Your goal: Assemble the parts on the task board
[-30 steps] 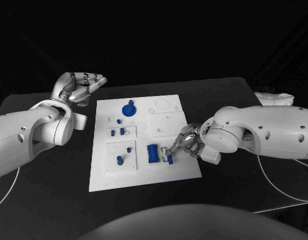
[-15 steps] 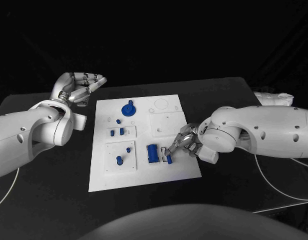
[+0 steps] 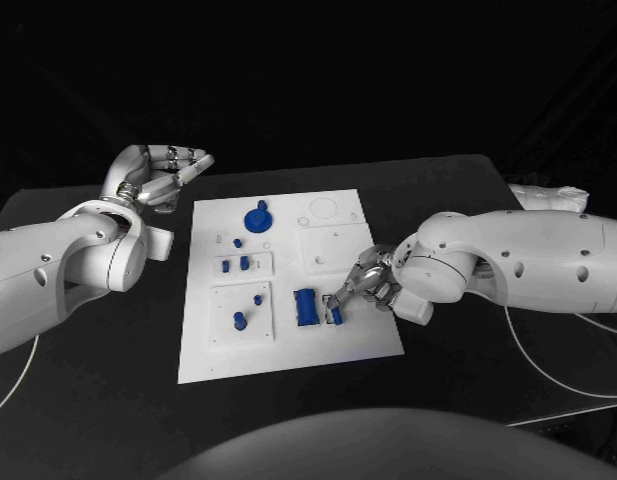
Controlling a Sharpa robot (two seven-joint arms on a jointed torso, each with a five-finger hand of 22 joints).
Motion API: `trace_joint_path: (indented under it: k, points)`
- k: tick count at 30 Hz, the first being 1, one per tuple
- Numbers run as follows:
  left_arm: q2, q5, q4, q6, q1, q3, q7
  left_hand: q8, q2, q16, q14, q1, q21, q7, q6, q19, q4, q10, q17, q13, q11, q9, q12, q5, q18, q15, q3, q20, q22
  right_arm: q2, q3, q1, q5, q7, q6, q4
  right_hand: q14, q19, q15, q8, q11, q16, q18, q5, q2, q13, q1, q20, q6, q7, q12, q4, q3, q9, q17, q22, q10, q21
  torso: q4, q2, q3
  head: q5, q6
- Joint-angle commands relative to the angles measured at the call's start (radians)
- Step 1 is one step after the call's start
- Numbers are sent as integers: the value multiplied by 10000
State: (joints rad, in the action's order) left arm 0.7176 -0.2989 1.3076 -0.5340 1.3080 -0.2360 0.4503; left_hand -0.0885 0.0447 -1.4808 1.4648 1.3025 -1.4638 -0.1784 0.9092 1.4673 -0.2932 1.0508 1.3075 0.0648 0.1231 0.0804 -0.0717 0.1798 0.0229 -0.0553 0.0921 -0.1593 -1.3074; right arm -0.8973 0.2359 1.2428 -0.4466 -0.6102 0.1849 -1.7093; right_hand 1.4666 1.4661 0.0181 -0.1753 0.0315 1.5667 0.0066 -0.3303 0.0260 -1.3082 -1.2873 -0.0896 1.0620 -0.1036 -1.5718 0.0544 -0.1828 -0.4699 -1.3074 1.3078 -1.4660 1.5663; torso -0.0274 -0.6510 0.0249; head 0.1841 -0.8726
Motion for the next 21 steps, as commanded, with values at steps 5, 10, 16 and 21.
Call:
trace_joint_path:
  k: [5, 10, 16, 21]
  points:
    - [-24, 3, 16, 136, 6, 8, 54, 33, -103, 56, 257, 35, 19, 1, 56, 110, 5, -16, 770, -2, -8, 1, 17, 52, 60, 25, 43, 6, -2249, 59, 2, -10, -144, -127, -40, 43, 1042, 1047, 91, 37, -52, 41, -66, 67, 29, -2626, 63, 32, 200, 138, 10, 177, -272, 25, -2634, 2630, -1048, 45, 0, -3, 2, 5, 0]
    - [-29, 2, 16, 140, 6, 8, 46, 33, -103, 56, 257, 35, 19, 1, 56, 110, 5, -16, 770, -2, -8, 1, 17, 52, 60, 25, 43, 6, -2249, 80, 2, -10, -176, -192, -52, 48, 1042, 1047, 97, 114, -37, 41, -66, 135, 3, -2626, 149, 42, 162, 114, 10, 143, -267, 76, -2634, 2630, -1048, 45, 0, -4, -1, -9, 0]
    - [-31, 2, 22, 141, 6, 8, 42, 33, -103, 56, 257, 35, 19, 1, 56, 110, 5, -16, 770, -2, -8, 1, 17, 52, 60, 25, 43, 6, -2249, 129, 2, -10, -248, -274, -89, 57, 1042, 1047, 66, 369, 65, 41, -66, 287, -66, -2626, 349, 34, -69, -15, 10, 52, -242, 240, -2634, 2630, -1048, 45, 1, -7, 6, -16, 0]
    - [-30, 1, 28, 145, 6, 8, 39, 33, -103, 56, 257, 35, 19, 1, 56, 110, 5, -16, 770, -2, -8, 1, 17, 52, 60, 25, 43, 6, -2249, 166, 2, -9, -285, -322, -106, 64, 1042, 1047, 13, 502, 145, 41, -66, 387, -135, -2626, 470, -1, -225, -107, 10, -6, -193, 341, -2634, 2630, -1048, 45, -4, -6, 5, -12, 0]
